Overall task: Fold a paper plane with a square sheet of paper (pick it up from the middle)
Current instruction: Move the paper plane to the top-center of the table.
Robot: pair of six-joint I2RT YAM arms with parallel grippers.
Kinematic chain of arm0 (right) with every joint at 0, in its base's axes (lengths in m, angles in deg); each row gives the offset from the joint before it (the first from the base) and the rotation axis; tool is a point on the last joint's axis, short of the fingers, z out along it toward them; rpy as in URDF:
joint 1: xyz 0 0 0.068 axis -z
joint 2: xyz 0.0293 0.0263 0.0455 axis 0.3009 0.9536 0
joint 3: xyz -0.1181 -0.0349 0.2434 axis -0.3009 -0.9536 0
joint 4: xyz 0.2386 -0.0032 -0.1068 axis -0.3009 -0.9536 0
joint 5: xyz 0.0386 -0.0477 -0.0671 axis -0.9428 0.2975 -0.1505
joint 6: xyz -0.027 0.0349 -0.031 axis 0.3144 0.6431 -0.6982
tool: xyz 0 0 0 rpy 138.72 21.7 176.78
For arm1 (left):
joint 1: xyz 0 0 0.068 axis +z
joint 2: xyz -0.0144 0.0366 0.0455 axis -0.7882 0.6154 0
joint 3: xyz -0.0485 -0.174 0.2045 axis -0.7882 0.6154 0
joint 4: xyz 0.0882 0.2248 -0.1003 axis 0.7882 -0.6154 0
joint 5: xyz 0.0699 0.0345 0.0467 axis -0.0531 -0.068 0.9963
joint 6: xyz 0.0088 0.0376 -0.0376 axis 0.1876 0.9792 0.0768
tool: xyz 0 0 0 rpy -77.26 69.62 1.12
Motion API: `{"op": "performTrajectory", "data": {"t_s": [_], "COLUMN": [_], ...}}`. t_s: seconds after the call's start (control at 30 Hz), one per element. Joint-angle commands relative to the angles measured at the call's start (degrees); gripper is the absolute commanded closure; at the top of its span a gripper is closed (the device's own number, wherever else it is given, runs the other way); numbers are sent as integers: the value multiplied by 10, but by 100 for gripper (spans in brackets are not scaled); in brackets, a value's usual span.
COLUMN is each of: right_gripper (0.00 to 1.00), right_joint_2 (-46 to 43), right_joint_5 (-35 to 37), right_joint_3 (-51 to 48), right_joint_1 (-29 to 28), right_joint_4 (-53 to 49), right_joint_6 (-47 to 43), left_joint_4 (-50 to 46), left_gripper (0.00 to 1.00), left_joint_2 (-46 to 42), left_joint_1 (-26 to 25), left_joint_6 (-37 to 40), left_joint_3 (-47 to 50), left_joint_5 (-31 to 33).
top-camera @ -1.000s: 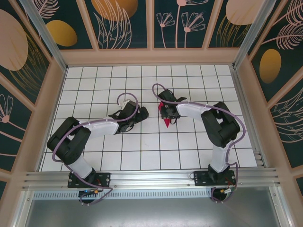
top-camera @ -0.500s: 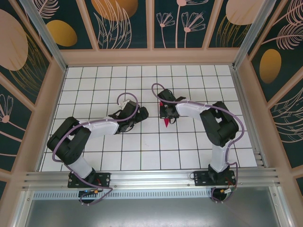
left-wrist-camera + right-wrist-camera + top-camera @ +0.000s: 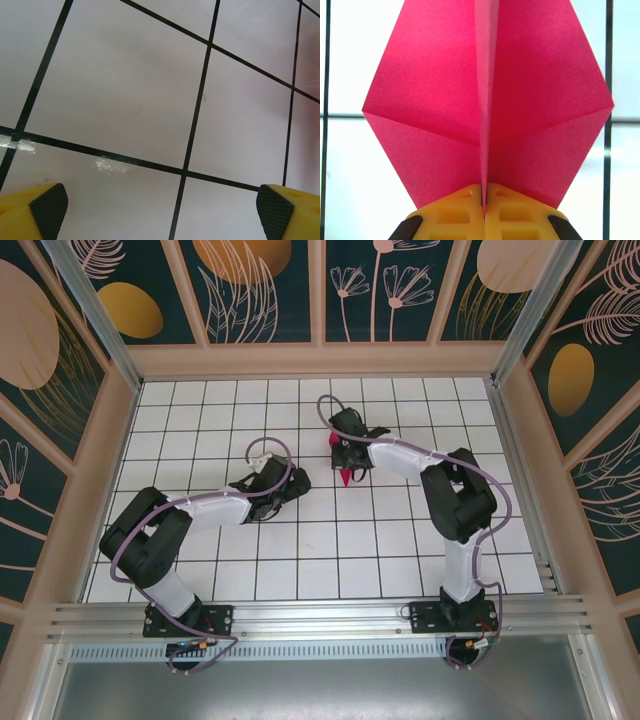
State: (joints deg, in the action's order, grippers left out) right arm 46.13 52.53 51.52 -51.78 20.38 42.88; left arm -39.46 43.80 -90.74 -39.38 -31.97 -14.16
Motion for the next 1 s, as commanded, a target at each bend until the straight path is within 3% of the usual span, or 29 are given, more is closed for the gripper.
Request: {"op": "performTrajectory", "data": {"t_s": [0.0,0.3,0.57,0.87,0.97], "right_gripper": [92,87,80,73,65], "right_joint_2": [42,125,150,150,118], "right_joint_5": [1,4,-9,-17,-17], "right_joint_3": [49,158,172,178,186], "right_joint_1": [21,49,52,53,57], "right_joint_4": [-27,-80,-87,-99,-100], "right_joint_6": [-32,-70,-64,-50,-44], "left_joint_4": [-19,-21,-25,-35,-50], "left_gripper": [2,2,2,1,2], "left_joint_2": [-9,-4,1,-4,-10], "left_joint_1": [3,3,4,8,13], "left_joint_6": [6,6,10,24,37], "left_joint_3": [-9,-12,-21,-39,-57], "left_joint_5": [18,14,9,13,23]}}
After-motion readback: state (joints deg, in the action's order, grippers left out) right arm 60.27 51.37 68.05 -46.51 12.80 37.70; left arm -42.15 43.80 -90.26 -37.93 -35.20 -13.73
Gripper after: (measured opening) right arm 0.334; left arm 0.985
